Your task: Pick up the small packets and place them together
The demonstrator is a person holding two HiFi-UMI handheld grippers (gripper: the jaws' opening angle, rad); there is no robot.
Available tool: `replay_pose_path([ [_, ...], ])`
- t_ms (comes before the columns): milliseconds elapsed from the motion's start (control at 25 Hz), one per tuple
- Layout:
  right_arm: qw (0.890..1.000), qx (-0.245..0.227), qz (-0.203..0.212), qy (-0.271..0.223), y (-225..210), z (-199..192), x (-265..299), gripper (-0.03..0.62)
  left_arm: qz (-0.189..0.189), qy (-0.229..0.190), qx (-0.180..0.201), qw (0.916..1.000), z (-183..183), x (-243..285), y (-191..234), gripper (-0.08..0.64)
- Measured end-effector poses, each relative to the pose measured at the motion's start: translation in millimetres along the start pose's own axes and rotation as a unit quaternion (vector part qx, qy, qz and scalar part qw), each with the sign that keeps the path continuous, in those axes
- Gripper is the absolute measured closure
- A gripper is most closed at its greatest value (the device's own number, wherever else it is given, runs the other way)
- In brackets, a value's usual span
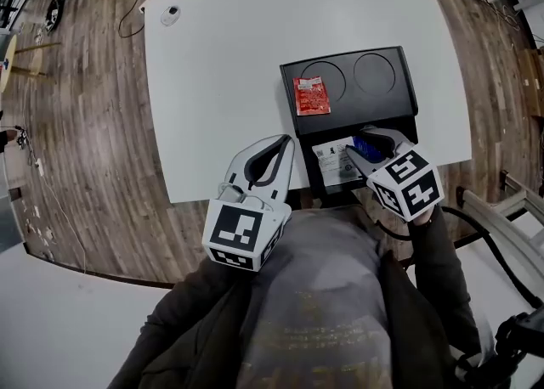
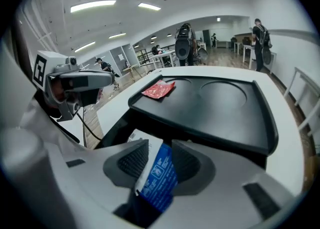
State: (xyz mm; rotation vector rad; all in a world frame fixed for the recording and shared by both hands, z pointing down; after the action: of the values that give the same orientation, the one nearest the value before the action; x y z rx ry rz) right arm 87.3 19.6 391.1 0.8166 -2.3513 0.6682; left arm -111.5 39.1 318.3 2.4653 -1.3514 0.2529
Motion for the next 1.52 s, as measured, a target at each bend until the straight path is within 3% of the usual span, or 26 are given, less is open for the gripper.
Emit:
replay_pose_path([
  [200,1.000,0.015,0.001,0.010,-2.7,-4.5,9.7,0.448,0.003,0.006,-0.006,1.0000,-3.9,2.5,-0.5,0.558],
  [480,0.999,0.024,0.043,0.015,2.1,-3.9,18.8,0.449,0.018,0.010,-0.015,0.9997,-7.5,4.4,3.8,0.558],
  [720,0.998,0.009,0.058,0.021,6.1,-3.2,16.5,0.449,0.022,0.007,-0.018,0.9996,-8.1,6.1,1.0,0.558],
  [800,0.998,0.011,0.058,0.011,7.0,1.1,12.4,0.477,0.022,0.005,-0.020,0.9995,-7.7,4.1,2.7,0.558],
  [880,0.998,0.022,0.060,-0.003,11.0,5.6,11.0,0.558,0.021,0.003,-0.021,0.9996,-8.1,-0.7,7.1,0.558],
  [1040,0.998,0.026,0.054,-0.006,17.1,5.4,15.6,0.560,0.017,0.000,-0.023,0.9996,-9.0,-7.4,10.5,0.558],
  [1200,0.994,0.075,0.069,-0.029,16.9,5.8,12.9,0.560,0.019,-0.004,-0.022,0.9996,-7.9,-12.4,9.8,0.558],
  [1520,0.998,0.013,0.056,-0.037,33.1,13.4,6.7,0.588,0.024,-0.012,-0.017,0.9995,-6.3,-24.4,9.2,0.558],
])
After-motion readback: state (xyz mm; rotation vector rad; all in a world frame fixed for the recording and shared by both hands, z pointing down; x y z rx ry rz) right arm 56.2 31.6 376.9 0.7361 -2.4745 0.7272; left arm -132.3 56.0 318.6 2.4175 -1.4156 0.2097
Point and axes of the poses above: the fingertips, and each gripper's own axes: x forward along the fingers, y to its left, z out of its top, the point moved 8 cm from there along -x, backward along the fingers, and after that the axes turned 13 degrees about -y, right-handed, at the moved point
